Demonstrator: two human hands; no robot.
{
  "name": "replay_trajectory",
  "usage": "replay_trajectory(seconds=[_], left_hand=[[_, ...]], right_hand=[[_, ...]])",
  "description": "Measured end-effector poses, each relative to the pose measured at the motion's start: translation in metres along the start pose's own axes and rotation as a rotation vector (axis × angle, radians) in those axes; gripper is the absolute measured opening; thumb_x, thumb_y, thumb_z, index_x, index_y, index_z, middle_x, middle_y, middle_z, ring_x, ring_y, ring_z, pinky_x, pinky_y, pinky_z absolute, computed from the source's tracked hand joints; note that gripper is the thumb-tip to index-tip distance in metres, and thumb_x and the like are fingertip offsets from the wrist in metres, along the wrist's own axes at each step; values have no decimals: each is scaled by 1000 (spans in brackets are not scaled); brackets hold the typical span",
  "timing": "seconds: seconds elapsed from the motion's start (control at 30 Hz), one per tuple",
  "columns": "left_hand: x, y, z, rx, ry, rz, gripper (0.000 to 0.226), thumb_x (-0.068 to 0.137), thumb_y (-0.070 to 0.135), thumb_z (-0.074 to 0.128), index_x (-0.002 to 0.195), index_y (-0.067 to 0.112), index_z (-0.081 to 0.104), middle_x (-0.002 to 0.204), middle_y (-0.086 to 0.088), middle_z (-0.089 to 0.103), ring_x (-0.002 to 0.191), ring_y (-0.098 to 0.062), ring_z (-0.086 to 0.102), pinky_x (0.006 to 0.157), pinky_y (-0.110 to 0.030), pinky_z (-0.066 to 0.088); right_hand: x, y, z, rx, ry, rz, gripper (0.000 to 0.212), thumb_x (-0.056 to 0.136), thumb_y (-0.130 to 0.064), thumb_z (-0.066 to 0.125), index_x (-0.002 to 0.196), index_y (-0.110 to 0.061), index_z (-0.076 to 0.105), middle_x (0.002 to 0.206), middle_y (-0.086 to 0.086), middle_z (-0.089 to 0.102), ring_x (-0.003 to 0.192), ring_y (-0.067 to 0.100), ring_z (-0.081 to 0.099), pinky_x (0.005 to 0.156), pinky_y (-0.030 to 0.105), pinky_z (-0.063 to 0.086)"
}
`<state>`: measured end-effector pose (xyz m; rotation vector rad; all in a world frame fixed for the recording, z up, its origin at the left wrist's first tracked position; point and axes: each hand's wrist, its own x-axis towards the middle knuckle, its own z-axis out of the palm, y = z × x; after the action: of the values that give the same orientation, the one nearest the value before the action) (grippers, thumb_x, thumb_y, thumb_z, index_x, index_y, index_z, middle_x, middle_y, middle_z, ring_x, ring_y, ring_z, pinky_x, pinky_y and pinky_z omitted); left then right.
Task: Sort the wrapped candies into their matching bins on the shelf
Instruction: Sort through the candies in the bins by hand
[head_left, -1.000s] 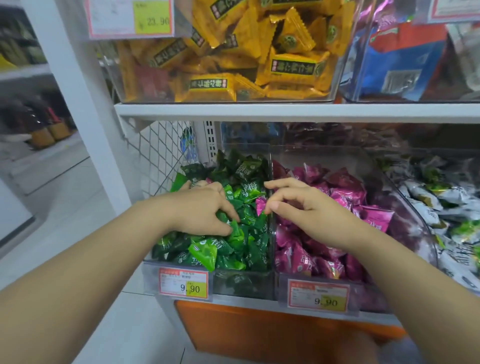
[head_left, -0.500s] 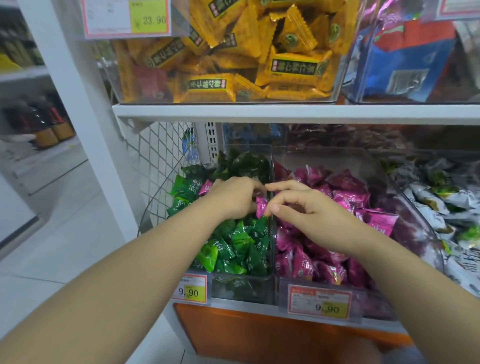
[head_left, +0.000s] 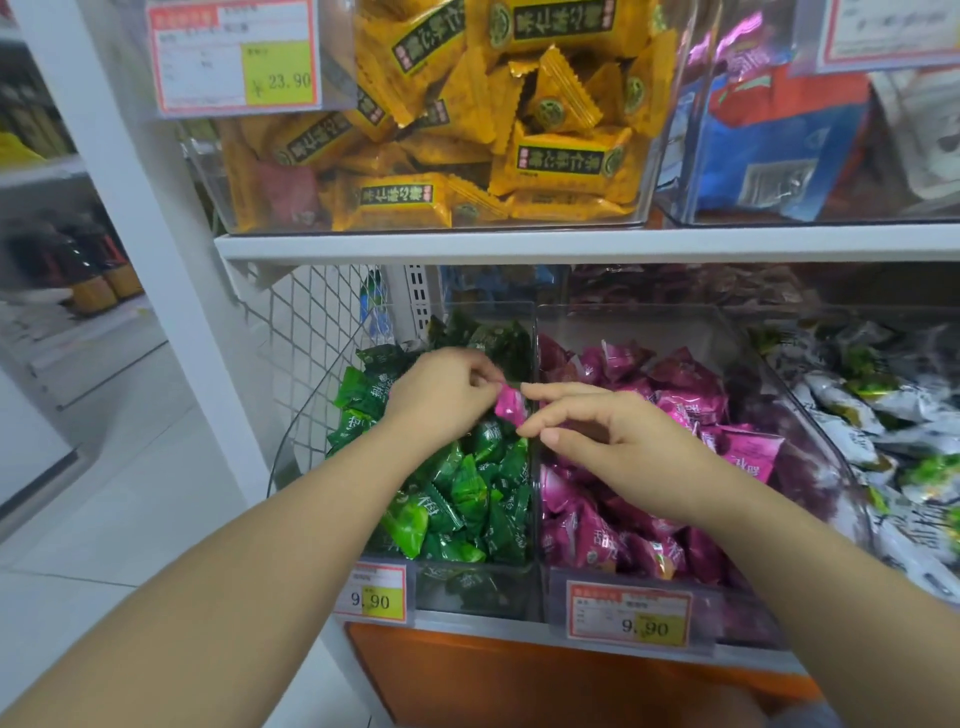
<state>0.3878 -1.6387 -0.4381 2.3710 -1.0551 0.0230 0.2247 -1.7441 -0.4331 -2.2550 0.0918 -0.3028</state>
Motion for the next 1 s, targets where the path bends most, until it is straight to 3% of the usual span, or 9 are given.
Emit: replay_trajectory(seconds=[0.17,0.3,0.4,0.5,0.6,0.7,0.8,0.93,1.0], left_hand=[[-6,16,-19,-340,183,64,8,90,17,60,94,23,63,81,16,59,73,1,56,57,-4,41],[-8,42,-14,-398,162,147,5,90,20,63,88,24,63,75,19,60,65,8,55,60,-2,38],[-7,48,-10,-440,96,154,8,90,18,61,87,25,62,72,12,66,64,8,58,63,-8,44],[-6,42,-10,-484,91,131,8,90,18,61,87,25,62,82,6,70,80,-3,66,81,-21,52],[-3,24,-15,-355,148,101,9,92,17,59,97,23,64,98,6,68,93,-9,62,76,-9,44],[1,-3,-17,-70,78,66,27,93,18,57,120,19,60,119,3,61,108,-11,57,84,-12,37],[1,-26,-19,164,70,24,34,93,17,57,127,21,56,128,-5,56,109,-21,57,88,-25,43],[1,-52,-33,178,103,-71,37,90,12,59,126,19,58,121,-7,63,98,-23,60,78,-27,47],[3,-56,-34,213,31,-76,37,89,17,62,126,17,58,119,-7,65,100,-24,60,80,-27,47]], right_hand=[[-7,1,-12,33,362,18,28,92,-18,58,86,-45,66,84,-7,72,71,23,66,67,45,55],[-8,7,-17,76,581,23,28,92,-15,58,83,-40,65,81,8,71,82,47,61,74,58,51],[-6,9,-16,83,581,25,27,92,-15,57,84,-39,65,80,15,70,71,44,59,64,50,52],[-3,7,-11,74,523,35,26,93,-15,56,86,-38,65,76,17,68,44,19,39,44,28,35],[1,5,-6,81,482,34,22,93,-14,56,91,-32,67,75,11,68,37,6,33,41,17,30],[6,4,0,51,369,36,20,92,-19,58,105,-29,68,91,-15,68,63,-8,56,61,4,39],[13,7,7,-83,216,23,28,91,-29,58,119,-33,63,126,-21,54,110,-11,46,85,-4,28],[19,7,10,-117,156,31,30,91,-35,56,121,-32,62,143,-16,41,126,-4,35,95,8,24],[21,7,9,-101,164,32,29,90,-34,57,118,-32,63,142,-14,43,125,-4,36,86,1,26]])
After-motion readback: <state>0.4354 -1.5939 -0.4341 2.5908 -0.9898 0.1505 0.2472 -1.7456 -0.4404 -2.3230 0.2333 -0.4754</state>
